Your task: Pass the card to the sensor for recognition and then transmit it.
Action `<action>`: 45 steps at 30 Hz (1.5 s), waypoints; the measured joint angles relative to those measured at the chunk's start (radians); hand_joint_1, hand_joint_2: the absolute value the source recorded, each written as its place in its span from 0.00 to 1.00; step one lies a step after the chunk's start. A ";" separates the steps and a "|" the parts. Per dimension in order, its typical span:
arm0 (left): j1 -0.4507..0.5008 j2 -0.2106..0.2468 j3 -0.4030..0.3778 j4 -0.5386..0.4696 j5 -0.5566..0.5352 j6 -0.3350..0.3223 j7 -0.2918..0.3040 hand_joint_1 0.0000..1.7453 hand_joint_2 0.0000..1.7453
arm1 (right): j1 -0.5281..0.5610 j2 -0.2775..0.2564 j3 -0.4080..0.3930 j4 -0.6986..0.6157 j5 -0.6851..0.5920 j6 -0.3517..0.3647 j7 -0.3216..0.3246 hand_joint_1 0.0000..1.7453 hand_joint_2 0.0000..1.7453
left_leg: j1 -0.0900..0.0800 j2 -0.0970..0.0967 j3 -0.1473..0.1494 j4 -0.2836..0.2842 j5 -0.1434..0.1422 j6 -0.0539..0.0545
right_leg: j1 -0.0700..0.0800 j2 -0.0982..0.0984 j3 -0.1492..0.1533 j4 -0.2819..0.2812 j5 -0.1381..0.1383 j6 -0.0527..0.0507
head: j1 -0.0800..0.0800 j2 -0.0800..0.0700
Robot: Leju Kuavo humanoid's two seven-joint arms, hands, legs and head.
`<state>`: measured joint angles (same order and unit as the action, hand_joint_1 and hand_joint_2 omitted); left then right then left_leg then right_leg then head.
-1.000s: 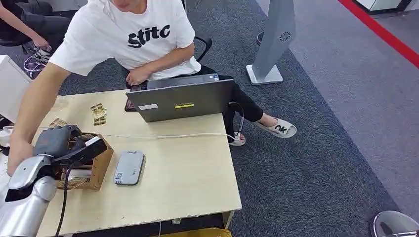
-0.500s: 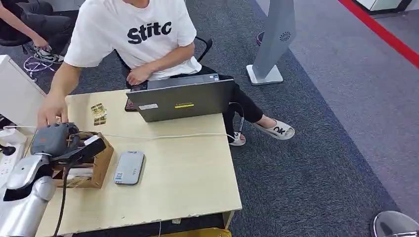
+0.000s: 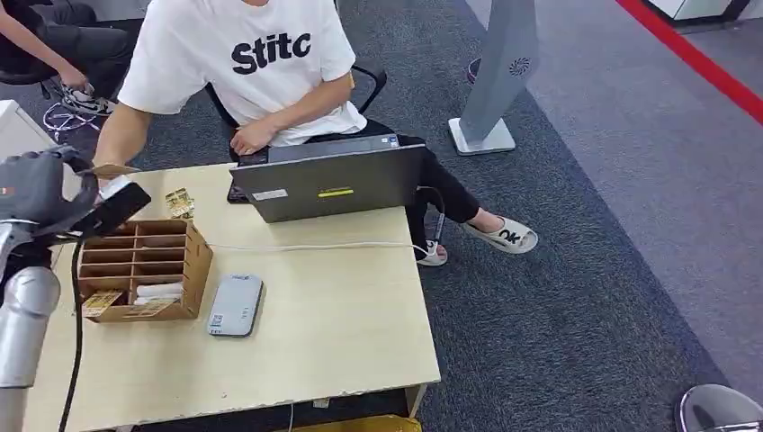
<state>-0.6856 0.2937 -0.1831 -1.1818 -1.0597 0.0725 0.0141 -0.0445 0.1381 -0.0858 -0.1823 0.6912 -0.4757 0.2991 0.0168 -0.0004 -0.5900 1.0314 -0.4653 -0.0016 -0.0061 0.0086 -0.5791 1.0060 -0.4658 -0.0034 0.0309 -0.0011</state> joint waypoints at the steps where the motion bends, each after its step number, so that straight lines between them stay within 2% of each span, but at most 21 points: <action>1: -0.017 0.002 0.007 0.000 -0.010 0.004 0.010 1.00 1.00 | 0.000 0.000 0.000 0.000 0.002 0.000 0.000 0.00 1.00 | 0.000 0.000 0.000 0.000 0.000 0.000 | 0.000 0.000 0.000 0.000 0.000 0.000 | 0.000 0.000; 5: -0.070 0.006 0.023 0.008 -0.094 0.051 0.065 1.00 1.00 | 0.000 0.000 0.000 0.000 0.021 0.002 0.002 0.00 1.00 | 0.000 0.000 0.000 0.000 0.000 0.000 | 0.000 0.000 0.000 0.000 0.000 0.000 | 0.000 0.000; 9: -0.121 0.007 0.038 0.061 -0.169 0.100 0.093 1.00 1.00 | 0.000 0.000 0.000 0.000 0.038 0.005 0.002 0.00 1.00 | 0.000 0.000 0.000 0.000 0.000 0.000 | 0.000 0.000 0.000 0.000 0.000 0.000 | 0.000 0.000; 14: -0.138 -0.002 0.051 0.132 -0.197 0.149 0.095 1.00 1.00 | -0.001 0.000 0.000 0.000 0.047 0.007 0.002 0.00 1.00 | 0.000 0.000 0.000 0.000 0.000 0.000 | 0.000 0.000 0.000 0.000 0.000 0.000 | 0.000 0.000; 20: -0.137 -0.010 0.061 0.167 -0.195 0.183 0.092 1.00 1.00 | -0.001 0.000 0.000 0.000 0.048 0.006 0.002 0.00 1.00 | 0.000 0.000 0.000 0.000 0.000 0.000 | 0.000 0.000 0.000 0.000 0.000 0.000 | 0.000 0.000; 21: -0.137 -0.010 0.064 0.170 -0.192 0.187 0.092 0.54 1.00 | -0.001 0.000 0.000 0.000 0.049 0.006 0.002 0.00 1.00 | 0.000 0.000 0.000 0.000 0.000 0.000 | 0.000 0.000 0.000 0.000 0.000 0.000 | 0.000 0.000; 22: -0.137 -0.010 0.069 0.173 -0.189 0.189 0.090 0.00 1.00 | -0.001 0.000 0.000 0.000 0.050 0.006 0.002 0.00 1.00 | 0.000 0.000 0.000 0.000 0.000 0.000 | 0.000 0.000 0.000 0.000 0.000 0.000 | 0.000 0.000; 32: -0.134 -0.021 0.110 0.173 -0.143 0.229 0.069 0.00 1.00 | -0.001 0.000 0.000 0.000 0.058 0.021 0.009 0.00 1.00 | 0.000 0.000 0.000 0.000 0.000 0.000 | 0.000 0.000 0.000 0.000 0.000 0.000 | 0.000 0.000; 42: -0.089 -0.040 0.125 0.096 -0.110 0.230 0.049 0.00 1.00 | -0.001 0.000 -0.003 0.000 0.064 0.026 0.010 0.00 1.00 | 0.000 0.000 0.000 0.000 0.000 0.000 | 0.000 0.000 0.000 0.000 0.000 0.000 | 0.000 0.000; 45: -0.061 -0.038 0.139 0.068 -0.093 0.232 0.024 0.00 1.00 | 0.000 0.000 -0.007 0.000 0.065 0.025 0.010 0.00 1.00 | 0.000 0.000 0.000 0.000 0.000 0.000 | 0.000 0.000 0.000 0.000 0.000 0.000 | 0.000 0.000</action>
<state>-0.7463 0.2556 -0.0439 -1.1140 -1.1528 0.3048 0.0381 -0.0449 0.1381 -0.0927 -0.1823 0.7565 -0.4505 0.3094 0.0168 -0.0004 -0.5901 1.0313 -0.4653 -0.0017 -0.0062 0.0088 -0.5791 1.0062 -0.4657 -0.0033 0.0309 -0.0011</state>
